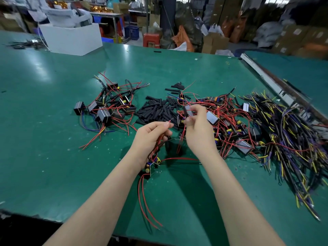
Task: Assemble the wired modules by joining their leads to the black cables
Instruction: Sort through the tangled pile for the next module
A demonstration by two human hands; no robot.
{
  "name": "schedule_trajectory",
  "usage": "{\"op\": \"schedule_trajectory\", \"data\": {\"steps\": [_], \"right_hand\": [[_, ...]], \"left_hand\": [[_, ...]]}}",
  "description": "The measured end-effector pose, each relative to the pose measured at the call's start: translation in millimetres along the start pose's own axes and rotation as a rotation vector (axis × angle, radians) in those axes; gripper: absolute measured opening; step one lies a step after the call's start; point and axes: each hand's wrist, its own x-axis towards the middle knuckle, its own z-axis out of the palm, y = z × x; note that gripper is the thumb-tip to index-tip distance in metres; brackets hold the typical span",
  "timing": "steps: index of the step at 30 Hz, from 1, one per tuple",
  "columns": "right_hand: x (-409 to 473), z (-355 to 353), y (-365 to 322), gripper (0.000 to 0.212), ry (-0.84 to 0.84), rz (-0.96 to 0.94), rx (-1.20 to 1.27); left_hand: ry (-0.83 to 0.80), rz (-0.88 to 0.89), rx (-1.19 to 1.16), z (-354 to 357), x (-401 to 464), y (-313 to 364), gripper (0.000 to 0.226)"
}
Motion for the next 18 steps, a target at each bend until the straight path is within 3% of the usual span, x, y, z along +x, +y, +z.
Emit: {"op": "schedule_trajectory", "data": {"steps": [2,4,11,14,18], "right_hand": [[-3.0,-10.5,4.4,0.05,-0.008,0.011,0.164],[-3.3,-21.3,1.6,0.057,-0.079,0.072,0.503],[7.4,-42.9,-3.0,0.032,-0.266,0.434,1.54],[4.6,-42.2,-2.0,0.043,-0.192,0.427,1.507],[-1.8,-26.1,-7.1,0.035,-0.138,0.251,0.978]], "left_hand": [[0.002,-0.001,-0.008,0.0,-0.2,0.4,0.02],[-0.005,0.006,-0.012,0.6,-1.4,1.1,0.018],[-0.042,0.025,0.053,-0.3,-3.5,0.4,0.013],[-0.053,0.032,0.075,-0.8,-2.5,-1.7,0.012],[-0.069,0.055,0.102,-2.5,-2.4,-4.2,0.012]]}}
